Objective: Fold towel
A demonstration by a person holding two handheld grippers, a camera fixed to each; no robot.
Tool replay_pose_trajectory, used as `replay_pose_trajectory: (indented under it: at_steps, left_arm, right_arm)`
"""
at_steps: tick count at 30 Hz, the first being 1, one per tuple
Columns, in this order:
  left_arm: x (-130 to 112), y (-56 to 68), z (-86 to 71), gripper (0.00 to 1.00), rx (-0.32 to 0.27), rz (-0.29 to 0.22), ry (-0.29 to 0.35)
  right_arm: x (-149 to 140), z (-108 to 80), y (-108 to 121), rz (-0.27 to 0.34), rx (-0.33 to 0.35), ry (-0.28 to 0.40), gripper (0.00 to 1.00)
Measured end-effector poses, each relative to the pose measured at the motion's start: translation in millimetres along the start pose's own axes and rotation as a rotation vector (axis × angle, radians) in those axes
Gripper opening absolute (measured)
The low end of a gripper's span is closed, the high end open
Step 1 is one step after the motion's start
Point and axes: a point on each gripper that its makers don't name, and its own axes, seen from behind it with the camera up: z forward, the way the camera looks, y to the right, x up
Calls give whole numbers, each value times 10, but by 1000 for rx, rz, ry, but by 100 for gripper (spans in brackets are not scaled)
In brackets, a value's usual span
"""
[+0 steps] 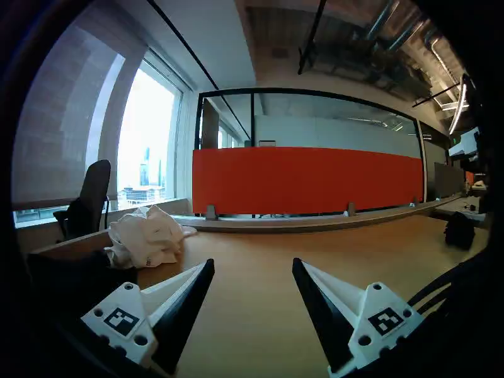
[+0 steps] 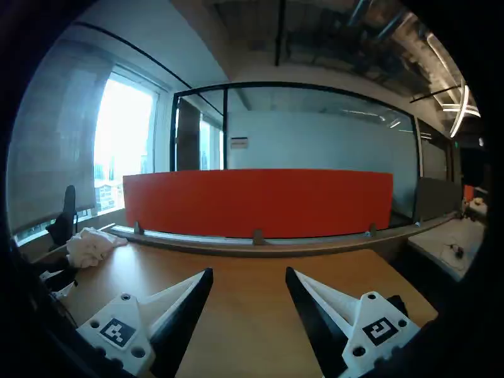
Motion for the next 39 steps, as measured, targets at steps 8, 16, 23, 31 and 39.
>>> replay_pose_trajectory:
  at_steps: [8, 16, 23, 31, 39]
  left_arm:
    - [-2, 5, -14, 92, -2, 1, 0]
    - [-7, 20, -11, 92, -2, 3, 0]
    - [-30, 14, -6, 92, -2, 4, 0]
    - [-40, 15, 1, 92, -2, 3, 1]
    - [-63, 22, 9, 92, -2, 4, 1]
  right_arm:
    - [29, -5, 27, 0, -6, 1, 89]
    - [20, 19, 33, 5, -5, 7, 89]
    - [104, 31, 108, 16, -14, 38, 89]
    - [187, -26, 305, 13, -40, 82, 89]
    - [60, -124, 614, 13, -87, 106, 89]
